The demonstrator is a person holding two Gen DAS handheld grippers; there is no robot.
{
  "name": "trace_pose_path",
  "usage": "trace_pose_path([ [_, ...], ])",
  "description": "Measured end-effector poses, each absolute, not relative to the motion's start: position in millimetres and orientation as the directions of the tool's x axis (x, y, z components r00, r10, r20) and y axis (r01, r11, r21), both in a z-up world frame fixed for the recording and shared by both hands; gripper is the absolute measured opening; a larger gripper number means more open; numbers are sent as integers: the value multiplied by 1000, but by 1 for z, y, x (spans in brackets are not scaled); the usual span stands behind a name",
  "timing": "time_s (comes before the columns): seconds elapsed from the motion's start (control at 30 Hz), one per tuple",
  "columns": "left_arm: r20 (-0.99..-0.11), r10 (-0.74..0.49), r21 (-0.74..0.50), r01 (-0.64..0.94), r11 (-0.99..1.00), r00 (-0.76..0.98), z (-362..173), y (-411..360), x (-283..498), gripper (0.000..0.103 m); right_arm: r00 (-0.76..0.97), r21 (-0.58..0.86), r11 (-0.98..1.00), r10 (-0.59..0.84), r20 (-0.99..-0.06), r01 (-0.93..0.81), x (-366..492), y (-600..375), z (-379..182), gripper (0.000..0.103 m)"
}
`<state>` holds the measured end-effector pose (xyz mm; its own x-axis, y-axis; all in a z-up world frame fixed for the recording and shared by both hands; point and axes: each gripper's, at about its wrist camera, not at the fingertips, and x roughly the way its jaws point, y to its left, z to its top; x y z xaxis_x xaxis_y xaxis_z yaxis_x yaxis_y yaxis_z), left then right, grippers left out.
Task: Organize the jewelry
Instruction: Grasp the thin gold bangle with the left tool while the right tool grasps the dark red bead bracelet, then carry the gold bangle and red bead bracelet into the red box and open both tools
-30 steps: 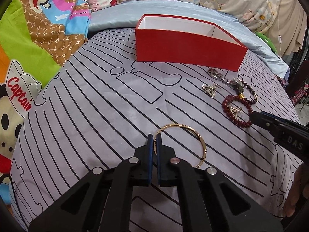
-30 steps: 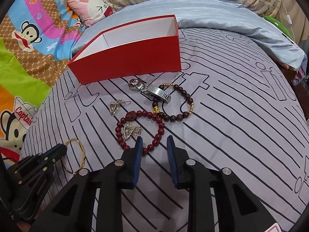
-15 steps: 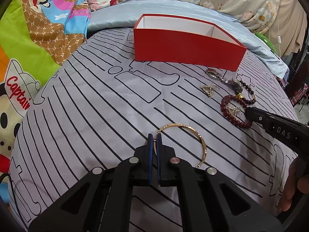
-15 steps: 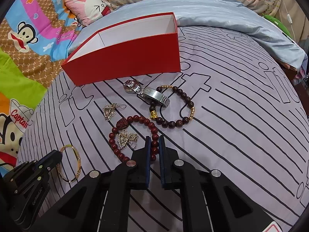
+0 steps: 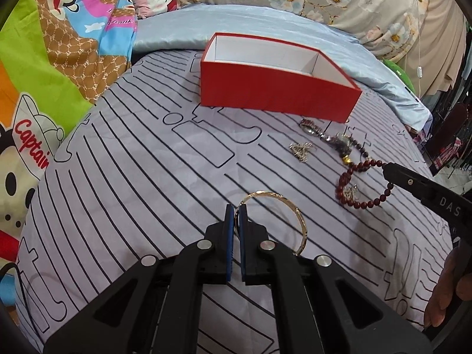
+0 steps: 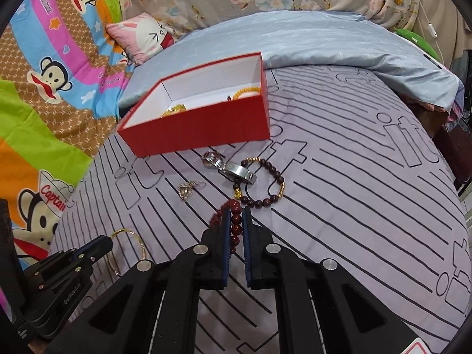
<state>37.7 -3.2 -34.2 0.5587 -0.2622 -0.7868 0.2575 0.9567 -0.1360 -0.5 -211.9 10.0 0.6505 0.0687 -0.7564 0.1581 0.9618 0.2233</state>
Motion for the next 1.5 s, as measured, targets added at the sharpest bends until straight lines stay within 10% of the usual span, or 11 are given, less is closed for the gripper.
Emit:
trace_pose_path([
  [1.5,-663,-355,-162,337,928,659,89,-43,117,3,790,195,980,98,-605,28,72,-200,114,7],
])
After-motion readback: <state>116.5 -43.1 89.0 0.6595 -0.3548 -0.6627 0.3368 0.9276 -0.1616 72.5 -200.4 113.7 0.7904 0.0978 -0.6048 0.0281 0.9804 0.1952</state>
